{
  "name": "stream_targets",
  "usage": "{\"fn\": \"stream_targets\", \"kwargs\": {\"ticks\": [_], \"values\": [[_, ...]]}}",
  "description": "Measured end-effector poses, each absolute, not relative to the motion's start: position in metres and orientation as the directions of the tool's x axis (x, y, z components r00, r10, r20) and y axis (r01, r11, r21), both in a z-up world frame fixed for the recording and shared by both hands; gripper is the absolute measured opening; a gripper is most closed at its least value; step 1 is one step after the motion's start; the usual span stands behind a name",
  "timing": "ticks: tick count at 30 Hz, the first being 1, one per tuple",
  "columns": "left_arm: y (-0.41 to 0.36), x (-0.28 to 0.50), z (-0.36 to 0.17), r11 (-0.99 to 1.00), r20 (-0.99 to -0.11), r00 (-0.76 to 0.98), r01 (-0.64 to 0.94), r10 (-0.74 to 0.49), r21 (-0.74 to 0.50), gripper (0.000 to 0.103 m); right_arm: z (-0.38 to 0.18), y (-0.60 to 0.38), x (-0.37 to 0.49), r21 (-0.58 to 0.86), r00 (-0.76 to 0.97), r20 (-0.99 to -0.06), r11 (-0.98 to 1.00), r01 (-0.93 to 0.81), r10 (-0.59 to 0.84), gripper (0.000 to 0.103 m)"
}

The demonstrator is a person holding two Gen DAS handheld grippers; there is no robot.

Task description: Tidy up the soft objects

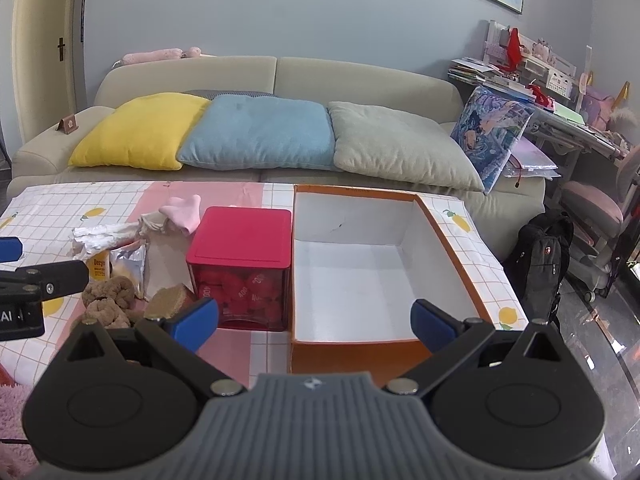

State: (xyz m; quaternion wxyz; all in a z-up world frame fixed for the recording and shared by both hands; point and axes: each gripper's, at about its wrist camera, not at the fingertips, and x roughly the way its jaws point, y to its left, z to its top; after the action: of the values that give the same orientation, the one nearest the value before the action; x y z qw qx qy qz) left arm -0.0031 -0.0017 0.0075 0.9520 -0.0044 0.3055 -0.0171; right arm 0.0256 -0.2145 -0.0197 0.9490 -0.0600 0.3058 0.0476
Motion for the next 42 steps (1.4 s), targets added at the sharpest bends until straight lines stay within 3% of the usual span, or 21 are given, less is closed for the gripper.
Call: {"fn": "stream_targets", "kwargs": {"ticks": [42], "values": [[-0.0023, -0.0035, 0.0062, 0.999, -0.581, 0.813, 0.031, -0.038, -0.022, 0.103, -0.0251, -0.2152, 0.0297, -0.083, 0.793, -0.608, 0.990, -0.118, 0.044, 0.100]]}}
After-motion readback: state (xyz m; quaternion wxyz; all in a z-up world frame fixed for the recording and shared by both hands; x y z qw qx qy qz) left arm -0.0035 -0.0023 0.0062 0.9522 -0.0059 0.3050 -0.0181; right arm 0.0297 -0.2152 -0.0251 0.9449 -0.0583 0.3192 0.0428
